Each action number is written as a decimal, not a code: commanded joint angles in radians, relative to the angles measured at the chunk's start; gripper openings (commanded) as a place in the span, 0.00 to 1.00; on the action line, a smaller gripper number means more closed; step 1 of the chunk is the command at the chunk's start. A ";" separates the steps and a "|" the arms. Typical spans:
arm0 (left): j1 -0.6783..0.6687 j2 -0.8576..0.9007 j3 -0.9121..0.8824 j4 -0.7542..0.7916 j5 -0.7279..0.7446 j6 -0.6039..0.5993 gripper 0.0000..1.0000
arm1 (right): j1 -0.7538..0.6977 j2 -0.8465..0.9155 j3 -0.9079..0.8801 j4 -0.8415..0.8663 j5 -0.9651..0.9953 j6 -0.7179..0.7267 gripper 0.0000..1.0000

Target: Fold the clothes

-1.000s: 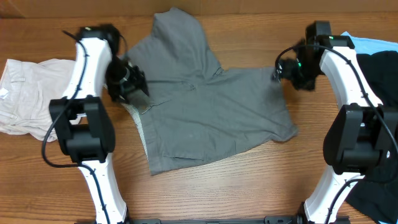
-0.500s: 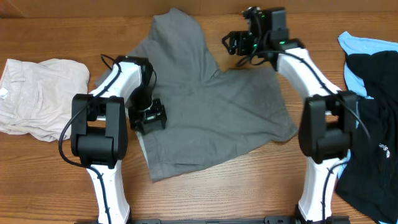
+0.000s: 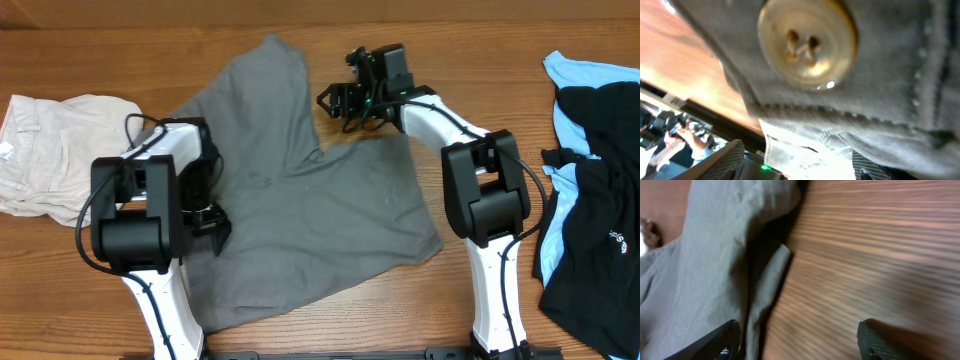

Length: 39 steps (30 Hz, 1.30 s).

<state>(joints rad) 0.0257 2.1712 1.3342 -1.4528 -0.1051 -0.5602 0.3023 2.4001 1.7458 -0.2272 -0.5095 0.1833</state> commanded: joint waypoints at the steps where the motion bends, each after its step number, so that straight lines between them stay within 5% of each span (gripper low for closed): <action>1: 0.053 0.084 -0.040 0.072 -0.160 -0.098 0.72 | 0.044 0.024 0.010 0.010 -0.008 0.005 0.78; 13: 0.052 0.084 -0.040 0.093 -0.159 -0.090 0.73 | 0.166 0.070 0.010 0.027 -0.008 0.031 0.61; 15: 0.052 0.084 -0.040 0.093 -0.157 -0.090 0.73 | 0.177 0.070 0.010 0.027 -0.009 0.031 0.40; 17: 0.052 0.084 -0.040 0.093 -0.157 -0.090 0.73 | 0.180 0.070 0.010 0.022 -0.008 0.031 0.07; 18: 0.052 0.084 -0.040 0.093 -0.157 -0.090 0.73 | 0.180 0.070 0.010 0.019 -0.003 0.031 0.04; 35: 0.008 0.084 0.174 0.196 -0.018 0.039 0.69 | 0.011 -0.226 0.324 -0.595 0.572 0.027 0.04; 36: -0.002 0.084 0.188 0.207 0.001 0.047 0.70 | 0.019 -0.227 0.324 -0.631 0.603 0.027 0.05; 39: -0.020 0.084 0.200 0.229 0.030 0.048 0.70 | 0.034 -0.217 0.301 -0.690 0.663 0.026 0.33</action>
<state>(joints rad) 0.0124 2.1777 1.5501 -1.2690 -0.0582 -0.5034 0.3466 2.2040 2.0388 -0.8886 -0.0479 0.2085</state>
